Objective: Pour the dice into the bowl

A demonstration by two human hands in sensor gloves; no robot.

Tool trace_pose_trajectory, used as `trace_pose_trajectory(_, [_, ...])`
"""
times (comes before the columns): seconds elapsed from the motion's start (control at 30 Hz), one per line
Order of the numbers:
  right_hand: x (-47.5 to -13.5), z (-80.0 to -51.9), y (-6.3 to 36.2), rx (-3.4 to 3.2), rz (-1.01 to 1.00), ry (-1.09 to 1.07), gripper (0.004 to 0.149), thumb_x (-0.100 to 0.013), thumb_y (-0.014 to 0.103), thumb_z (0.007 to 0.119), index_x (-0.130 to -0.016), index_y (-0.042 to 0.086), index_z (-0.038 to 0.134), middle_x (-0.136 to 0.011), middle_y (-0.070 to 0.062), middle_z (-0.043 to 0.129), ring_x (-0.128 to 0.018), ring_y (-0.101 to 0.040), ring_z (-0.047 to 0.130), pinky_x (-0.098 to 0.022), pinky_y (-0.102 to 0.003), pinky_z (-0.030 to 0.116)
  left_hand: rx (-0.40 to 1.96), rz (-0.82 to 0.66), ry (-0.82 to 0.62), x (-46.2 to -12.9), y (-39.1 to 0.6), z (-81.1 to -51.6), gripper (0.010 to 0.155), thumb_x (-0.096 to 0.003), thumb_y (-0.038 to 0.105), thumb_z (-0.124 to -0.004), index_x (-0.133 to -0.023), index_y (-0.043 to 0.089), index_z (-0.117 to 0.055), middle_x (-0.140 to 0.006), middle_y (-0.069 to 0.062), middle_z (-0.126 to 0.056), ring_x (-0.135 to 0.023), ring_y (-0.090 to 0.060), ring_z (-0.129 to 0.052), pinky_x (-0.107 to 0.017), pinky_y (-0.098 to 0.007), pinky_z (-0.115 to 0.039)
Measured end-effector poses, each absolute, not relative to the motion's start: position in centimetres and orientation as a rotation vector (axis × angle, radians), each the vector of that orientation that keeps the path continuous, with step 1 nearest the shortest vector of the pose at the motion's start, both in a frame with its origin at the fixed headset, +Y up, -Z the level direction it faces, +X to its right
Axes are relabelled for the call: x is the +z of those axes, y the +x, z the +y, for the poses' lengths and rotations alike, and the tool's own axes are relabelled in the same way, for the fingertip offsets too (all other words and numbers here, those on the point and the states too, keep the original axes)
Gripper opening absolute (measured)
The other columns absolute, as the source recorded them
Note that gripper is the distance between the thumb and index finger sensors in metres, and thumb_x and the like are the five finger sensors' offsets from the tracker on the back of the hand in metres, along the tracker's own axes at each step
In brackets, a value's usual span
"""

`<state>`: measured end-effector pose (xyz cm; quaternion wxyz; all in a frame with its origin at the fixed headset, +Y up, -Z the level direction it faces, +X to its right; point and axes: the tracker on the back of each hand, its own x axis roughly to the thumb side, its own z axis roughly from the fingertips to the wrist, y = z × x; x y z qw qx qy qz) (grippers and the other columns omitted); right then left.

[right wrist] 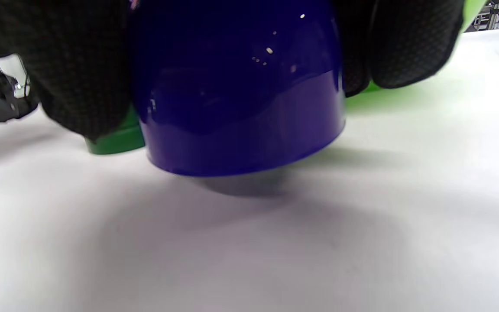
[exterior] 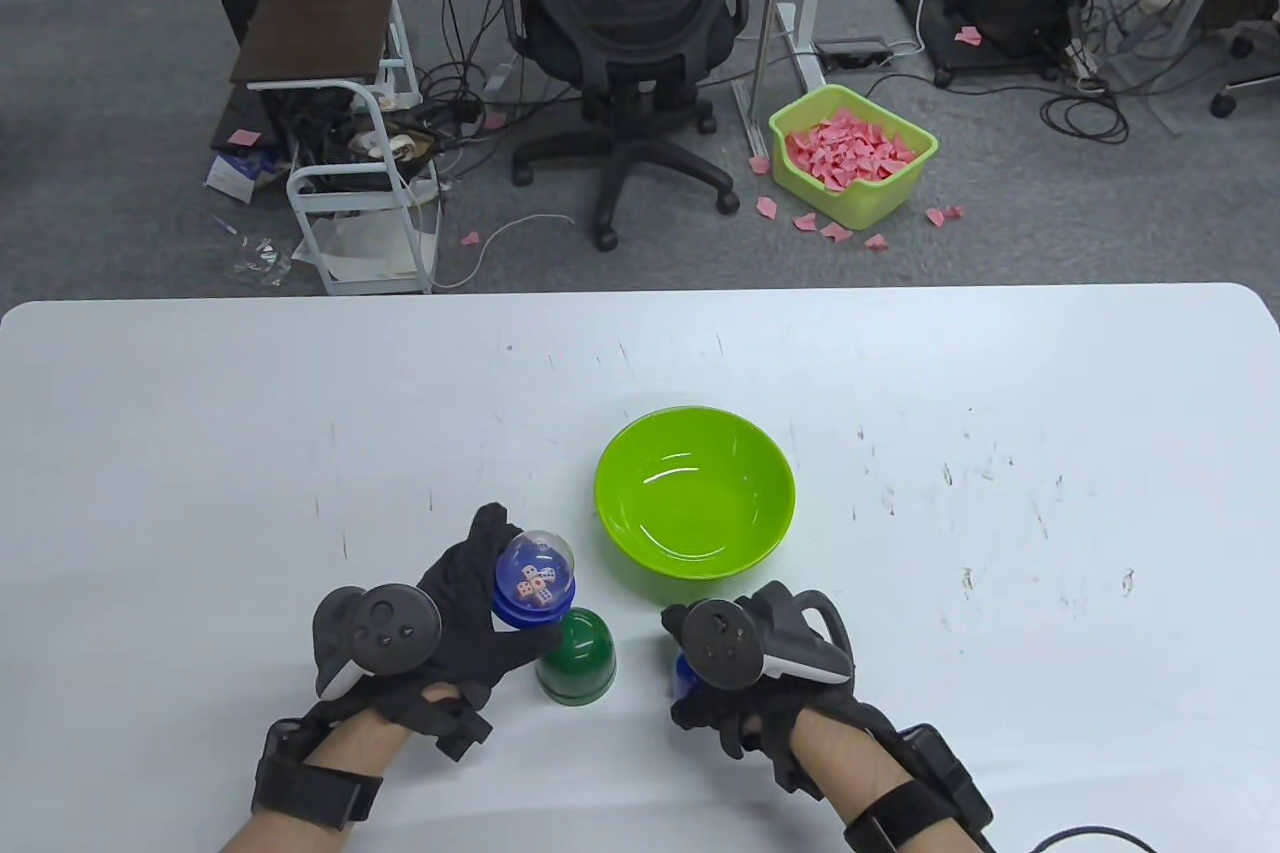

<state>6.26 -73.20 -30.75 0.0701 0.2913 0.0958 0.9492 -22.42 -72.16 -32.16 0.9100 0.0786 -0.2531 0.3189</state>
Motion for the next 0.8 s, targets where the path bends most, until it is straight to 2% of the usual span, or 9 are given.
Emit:
trace_pose_trajectory(0.33, [-30.7, -74.9, 6.1, 2.889, 0.291, 0.889, 0.088, -0.036, 0.046, 0.093, -0.105, 0.006, 0.056, -0.107, -0.024, 0.069, -0.081, -0.055, 0.077, -0.058, -0.069, 0.07, 0.655, -0.522, 0.161, -32.2, -22.4, -72.2, 0.116, -0.036, 0.067, -0.09, -0.109, 0.015, -0.017, -0.109, -0.013, -0.06, -0.098, -0.036, -0.072, -0.075, -0.062, -0.063])
trace_pose_trajectory(0.57, [-30.8, -75.0, 6.3, 2.881, 0.294, 0.881, 0.091, -0.038, 0.048, 0.091, -0.107, 0.005, 0.05, -0.107, -0.027, 0.067, -0.082, -0.056, 0.076, -0.058, -0.07, 0.069, 0.653, -0.523, 0.159, -32.2, -22.4, -72.2, 0.115, -0.0361, 0.067, -0.09, -0.109, 0.015, -0.017, -0.109, -0.012, -0.06, -0.098, -0.036, -0.072, -0.075, -0.062, -0.063])
trace_pose_trajectory(0.7, [-30.8, -74.2, 6.4, 2.865, 0.279, 0.862, 0.093, -0.038, 0.051, 0.091, -0.108, 0.005, 0.049, -0.108, -0.028, 0.065, -0.084, -0.057, 0.074, -0.059, -0.071, 0.067, 0.651, -0.525, 0.16, -32.2, -22.4, -72.2, 0.116, -0.0359, 0.067, -0.09, -0.109, 0.015, -0.017, -0.109, -0.013, -0.06, -0.098, -0.036, -0.072, -0.075, -0.062, -0.063])
trace_pose_trajectory(0.8, [-30.8, -72.6, 6.4, 2.834, 0.204, 0.848, 0.092, -0.038, 0.051, 0.091, -0.107, 0.005, 0.051, -0.108, -0.028, 0.067, -0.084, -0.057, 0.074, -0.058, -0.071, 0.067, 0.645, -0.528, 0.158, -32.2, -22.3, -72.2, 0.116, -0.036, 0.067, -0.09, -0.109, 0.015, -0.017, -0.109, -0.013, -0.06, -0.098, -0.036, -0.071, -0.075, -0.062, -0.062])
